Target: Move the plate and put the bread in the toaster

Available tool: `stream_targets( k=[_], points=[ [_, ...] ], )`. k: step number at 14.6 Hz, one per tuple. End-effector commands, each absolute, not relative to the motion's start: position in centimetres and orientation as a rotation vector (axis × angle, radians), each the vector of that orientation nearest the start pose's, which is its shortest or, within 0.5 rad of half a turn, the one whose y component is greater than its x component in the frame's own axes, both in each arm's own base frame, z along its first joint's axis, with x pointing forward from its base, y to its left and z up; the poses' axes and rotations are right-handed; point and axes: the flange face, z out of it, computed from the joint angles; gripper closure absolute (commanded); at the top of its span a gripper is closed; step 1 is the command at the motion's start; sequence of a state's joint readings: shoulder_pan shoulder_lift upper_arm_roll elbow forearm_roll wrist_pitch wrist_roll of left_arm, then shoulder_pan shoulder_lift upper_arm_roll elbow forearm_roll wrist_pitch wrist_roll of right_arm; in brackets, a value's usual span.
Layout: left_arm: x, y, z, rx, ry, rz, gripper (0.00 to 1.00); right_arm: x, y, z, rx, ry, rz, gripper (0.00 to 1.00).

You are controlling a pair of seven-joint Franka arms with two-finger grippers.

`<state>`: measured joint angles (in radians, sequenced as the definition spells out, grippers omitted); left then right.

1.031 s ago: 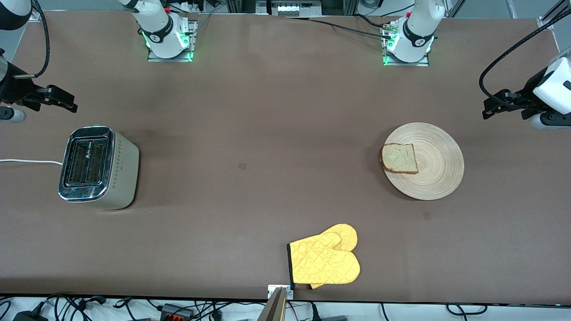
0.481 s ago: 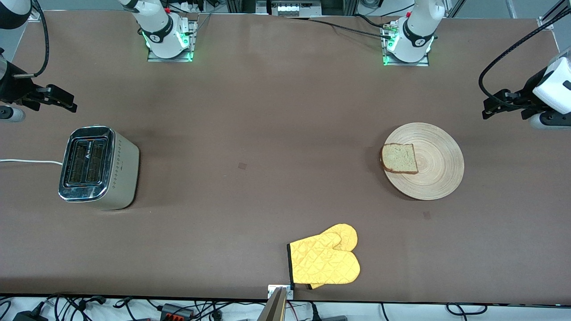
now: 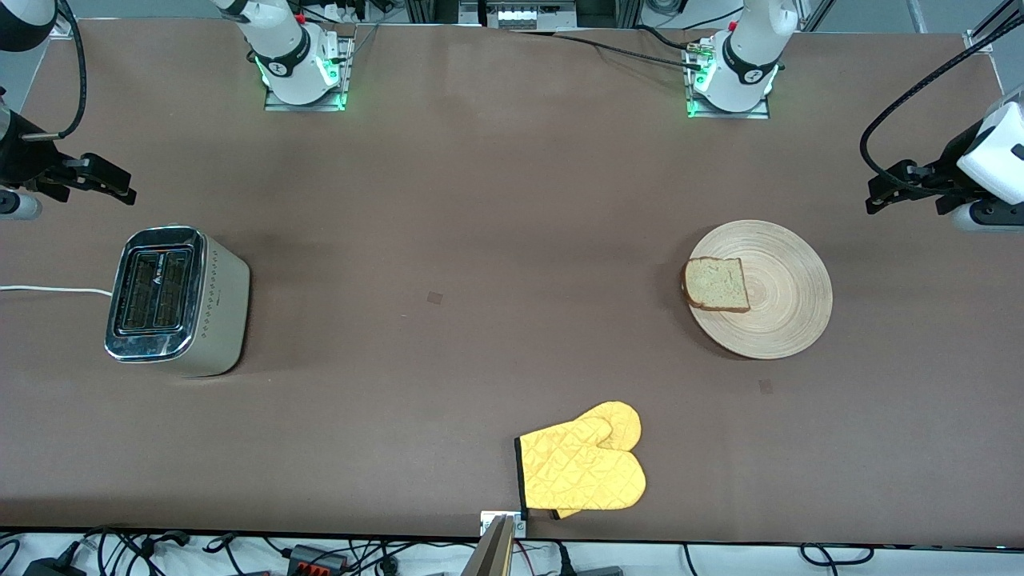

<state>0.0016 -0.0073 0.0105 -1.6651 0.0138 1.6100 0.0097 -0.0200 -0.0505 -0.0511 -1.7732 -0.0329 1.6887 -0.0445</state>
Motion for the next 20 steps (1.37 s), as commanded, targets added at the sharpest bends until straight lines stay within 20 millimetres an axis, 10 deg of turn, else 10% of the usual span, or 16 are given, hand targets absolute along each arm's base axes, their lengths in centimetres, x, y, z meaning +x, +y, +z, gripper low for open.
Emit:
stream_targets(
  k=[1,4,8,11,15,20],
  points=[
    [55.2,1.1,58.9,-3.1,0.016,0.138,0.0,53.8,-4.1,57.2,-3.163,0.05,0.021,0.0],
    [54.3,2.2,57.0,-3.132,-0.017,0.358,0.0,54.1,-4.1,57.4,-3.163,0.05,-0.02,0.0],
    [55.3,10.6,51.4,-3.378,-0.347,0.545,0.0,55.1,-4.2,57.6,-3.165,0.05,-0.039,0.0],
    [55.7,15.1,47.0,-3.476,-0.256,0.613,0.0,56.3,-4.7,57.9,-3.164,0.056,-0.046,0.0],
    [56.4,23.9,35.5,-3.677,-0.369,0.559,0.0,56.3,-4.4,57.8,-3.164,0.051,-0.047,0.0],
    [56.2,28.0,25.5,-3.765,-0.318,0.438,0.0,56.4,-4.4,57.6,-3.164,0.056,-0.042,0.0]
  ],
)
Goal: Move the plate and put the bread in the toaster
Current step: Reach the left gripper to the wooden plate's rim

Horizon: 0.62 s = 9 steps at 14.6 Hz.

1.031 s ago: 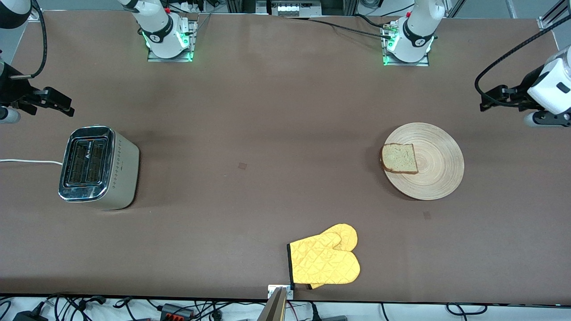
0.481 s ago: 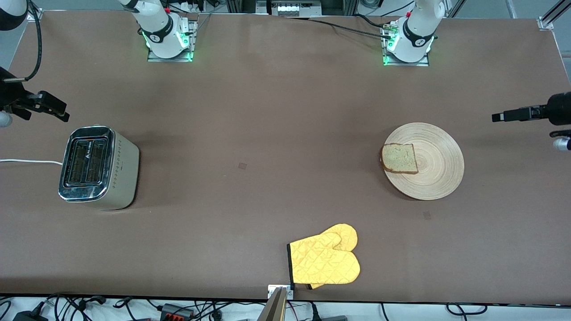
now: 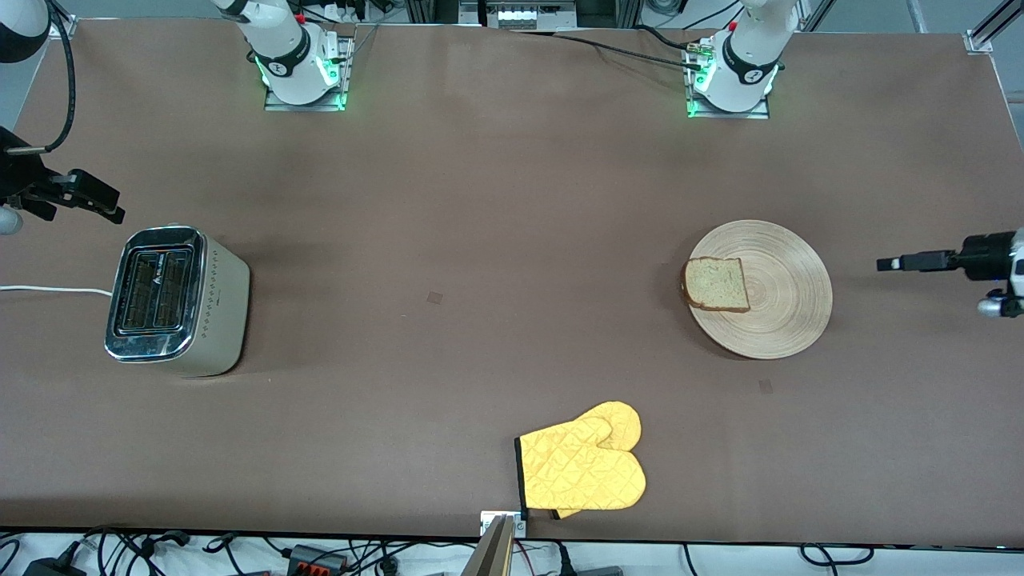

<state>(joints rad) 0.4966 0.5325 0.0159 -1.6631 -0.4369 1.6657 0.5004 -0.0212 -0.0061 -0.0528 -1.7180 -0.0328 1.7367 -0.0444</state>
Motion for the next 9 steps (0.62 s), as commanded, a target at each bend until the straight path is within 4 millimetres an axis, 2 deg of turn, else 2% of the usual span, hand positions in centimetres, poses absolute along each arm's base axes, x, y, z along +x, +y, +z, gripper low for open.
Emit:
stream_targets(
  k=[1,3,7,9],
  points=[
    [55.9,28.1,23.7,2.409,0.202,-0.275,0.0,56.4,-4.4,57.6,-3.164,0.056,-0.042,0.0],
    [55.5,27.6,19.9,2.342,0.188,-0.282,0.0,56.4,-4.7,57.7,-3.164,0.063,-0.046,0.0],
    [54.9,27.0,15.9,2.257,0.063,-0.215,0.24,56.7,-4.6,57.2,-3.163,0.063,-0.044,0.0],
    [54.8,26.3,14.6,2.211,0.035,-0.181,0.33,56.9,-4.5,57.0,-3.163,0.063,-0.039,0.0]
  ],
)
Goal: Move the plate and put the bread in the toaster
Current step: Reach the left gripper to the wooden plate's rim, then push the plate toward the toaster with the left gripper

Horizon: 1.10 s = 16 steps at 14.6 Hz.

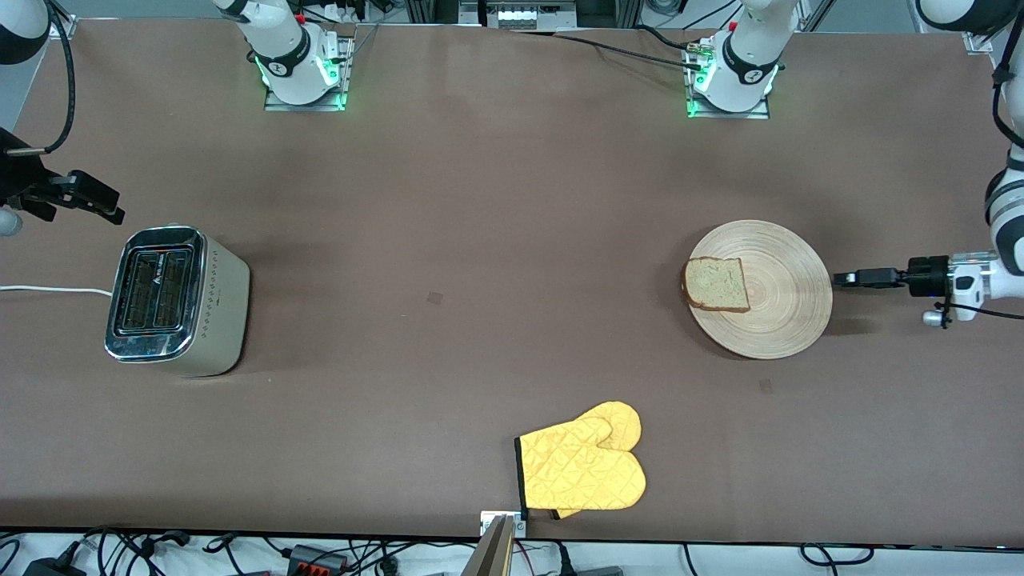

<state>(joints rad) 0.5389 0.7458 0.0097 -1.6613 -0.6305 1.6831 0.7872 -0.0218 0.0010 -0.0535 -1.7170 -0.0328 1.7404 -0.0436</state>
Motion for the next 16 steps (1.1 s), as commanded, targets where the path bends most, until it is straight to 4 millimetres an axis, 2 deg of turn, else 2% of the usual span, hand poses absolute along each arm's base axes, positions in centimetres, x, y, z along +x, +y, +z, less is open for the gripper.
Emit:
stream_targets(
  k=[1,5,9,11,13,16],
  points=[
    [54.8,25.8,14.2,2.202,0.03,-0.184,0.37,56.9,-4.5,57.0,-3.161,0.063,-0.042,0.0],
    [54.8,24.7,12.7,2.167,-0.003,-0.177,0.56,56.8,-4.7,57.2,-3.163,0.068,-0.047,0.0],
    [54.7,24.4,12.4,2.156,-0.033,-0.173,0.85,56.8,-4.9,57.2,-3.163,0.073,-0.044,0.0],
    [54.7,24.3,12.5,2.142,-0.045,-0.184,0.96,56.8,-4.9,57.2,-3.163,0.073,-0.044,0.0],
    [54.8,23.7,13.6,2.101,-0.08,-0.203,0.97,56.9,-4.9,57.1,-3.161,0.073,-0.044,0.0],
    [57.6,21.8,15.8,2.08,-0.129,-0.172,0.97,56.9,-4.9,57.2,-3.163,0.073,-0.047,0.0]
  ],
)
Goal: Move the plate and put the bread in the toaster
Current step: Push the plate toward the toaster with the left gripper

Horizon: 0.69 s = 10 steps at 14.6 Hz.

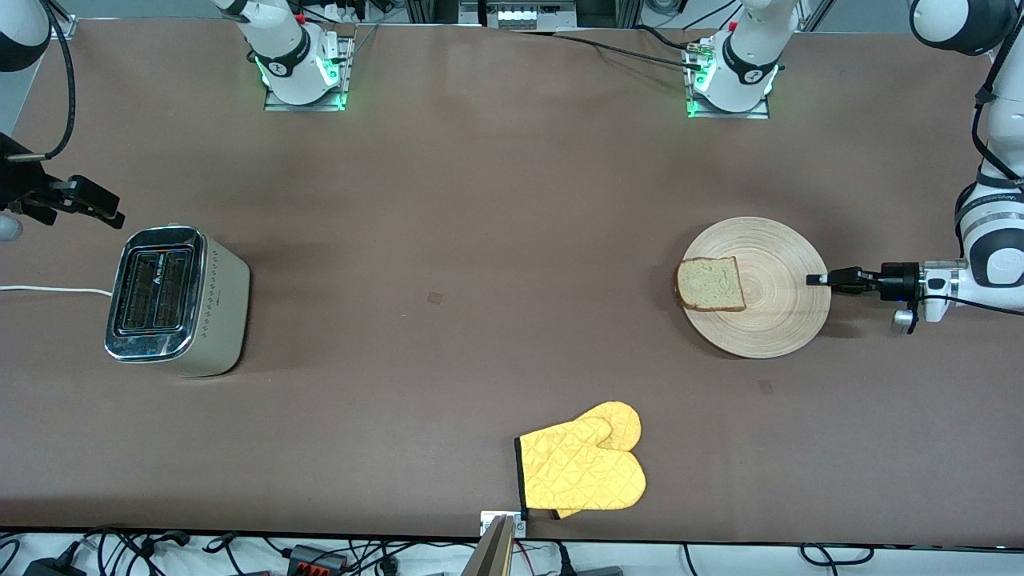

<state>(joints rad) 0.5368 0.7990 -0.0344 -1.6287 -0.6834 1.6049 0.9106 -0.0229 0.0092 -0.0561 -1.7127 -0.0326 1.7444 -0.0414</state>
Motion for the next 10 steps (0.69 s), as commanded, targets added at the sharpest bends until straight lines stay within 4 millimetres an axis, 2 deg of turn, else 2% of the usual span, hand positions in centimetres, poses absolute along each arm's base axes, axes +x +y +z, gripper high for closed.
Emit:
stream_targets(
  k=[1,3,6,9,10],
  points=[
    [58.6,19.7,16.2,2.063,-0.133,-0.181,0.97,56.9,-4.9,57.2,-3.163,0.073,-0.047,0.0],
    [60.0,16.5,16.8,2.03,-0.072,-0.219,0.97,56.9,-5.1,57.2,-3.163,0.078,-0.047,0.0],
    [63.2,6.4,18.3,2.01,-0.161,-0.299,0.98,56.8,-5.4,57.3,-3.164,0.087,-0.049,0.0],
    [64.3,-4.4,18.3,1.946,-0.165,-0.342,0.99,56.8,-5.3,57.2,-3.164,0.085,-0.039,0.0],
    [64.5,-7.2,17.7,1.945,-0.162,-0.331,0.99,56.8,-5.2,57.2,-3.162,0.083,-0.037,0.0]
  ],
)
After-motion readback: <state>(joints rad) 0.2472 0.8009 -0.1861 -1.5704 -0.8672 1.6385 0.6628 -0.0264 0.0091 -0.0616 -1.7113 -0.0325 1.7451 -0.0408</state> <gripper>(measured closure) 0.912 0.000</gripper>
